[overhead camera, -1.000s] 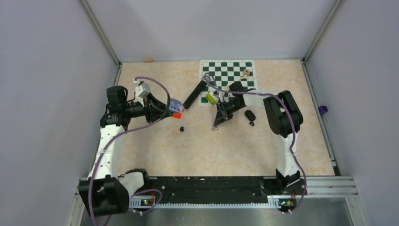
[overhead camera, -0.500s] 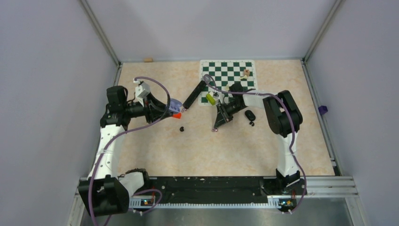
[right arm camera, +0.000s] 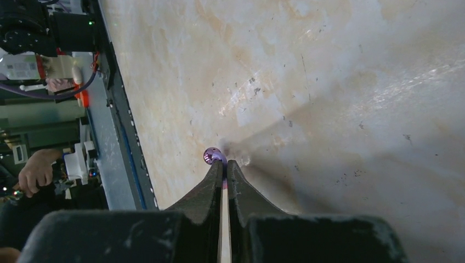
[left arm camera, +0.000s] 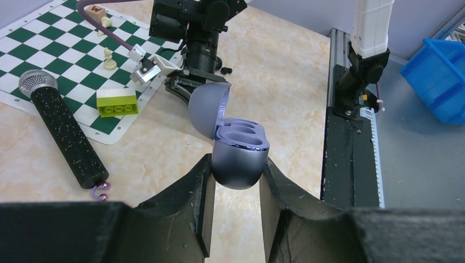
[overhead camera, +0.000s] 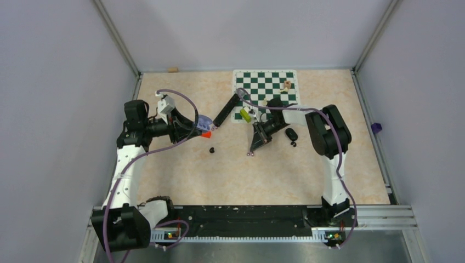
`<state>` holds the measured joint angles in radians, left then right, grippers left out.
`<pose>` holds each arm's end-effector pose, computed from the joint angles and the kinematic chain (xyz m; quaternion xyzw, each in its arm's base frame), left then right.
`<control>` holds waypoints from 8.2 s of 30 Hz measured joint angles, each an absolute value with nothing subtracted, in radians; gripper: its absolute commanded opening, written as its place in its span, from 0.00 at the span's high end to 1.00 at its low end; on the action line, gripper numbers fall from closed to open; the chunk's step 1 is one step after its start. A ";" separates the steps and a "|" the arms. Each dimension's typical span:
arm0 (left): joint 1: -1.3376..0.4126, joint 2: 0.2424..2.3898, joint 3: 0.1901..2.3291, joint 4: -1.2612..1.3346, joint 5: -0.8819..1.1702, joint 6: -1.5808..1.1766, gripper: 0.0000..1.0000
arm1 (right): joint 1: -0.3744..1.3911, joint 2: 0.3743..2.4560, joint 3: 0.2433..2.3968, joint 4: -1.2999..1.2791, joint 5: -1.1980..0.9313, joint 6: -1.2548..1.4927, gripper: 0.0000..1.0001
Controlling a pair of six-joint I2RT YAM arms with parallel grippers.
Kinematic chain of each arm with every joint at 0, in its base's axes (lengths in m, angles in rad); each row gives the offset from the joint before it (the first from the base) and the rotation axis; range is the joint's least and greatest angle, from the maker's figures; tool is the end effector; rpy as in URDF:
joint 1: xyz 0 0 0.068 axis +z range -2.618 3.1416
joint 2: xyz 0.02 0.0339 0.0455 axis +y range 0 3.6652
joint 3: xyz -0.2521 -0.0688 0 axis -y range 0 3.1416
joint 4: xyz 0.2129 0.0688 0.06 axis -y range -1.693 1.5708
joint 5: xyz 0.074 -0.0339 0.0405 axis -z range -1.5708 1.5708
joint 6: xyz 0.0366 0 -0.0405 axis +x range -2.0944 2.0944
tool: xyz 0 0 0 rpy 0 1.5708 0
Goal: Insert the wireless bluetooth earbuds into the charging case
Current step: Pick up the earbud from the center of the board, then place the earbud in the charging case, then adjust the earbud at the center of the board.
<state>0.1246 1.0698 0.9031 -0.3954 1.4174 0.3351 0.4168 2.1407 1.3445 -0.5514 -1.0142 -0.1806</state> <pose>0.1892 -0.0128 0.3160 0.3826 0.6280 -0.4712 0.4870 0.3243 0.1776 0.1245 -0.3073 0.8143 0.4907 0.0398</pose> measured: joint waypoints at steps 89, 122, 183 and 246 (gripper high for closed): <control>-0.381 1.383 0.905 0.463 1.213 -0.392 1.00 | 0.462 1.126 0.717 0.601 -0.822 0.394 1.00; -0.381 1.383 0.894 0.472 1.206 -0.400 1.00 | 0.501 1.164 0.713 0.598 -0.736 0.335 1.00; 0.130 1.057 1.046 -0.376 1.270 0.259 1.00 | 0.601 1.704 1.279 -0.009 -0.304 -0.048 0.48; 0.701 0.974 0.888 -0.999 1.529 0.920 1.00 | 0.875 2.350 1.803 0.002 0.104 -0.755 0.25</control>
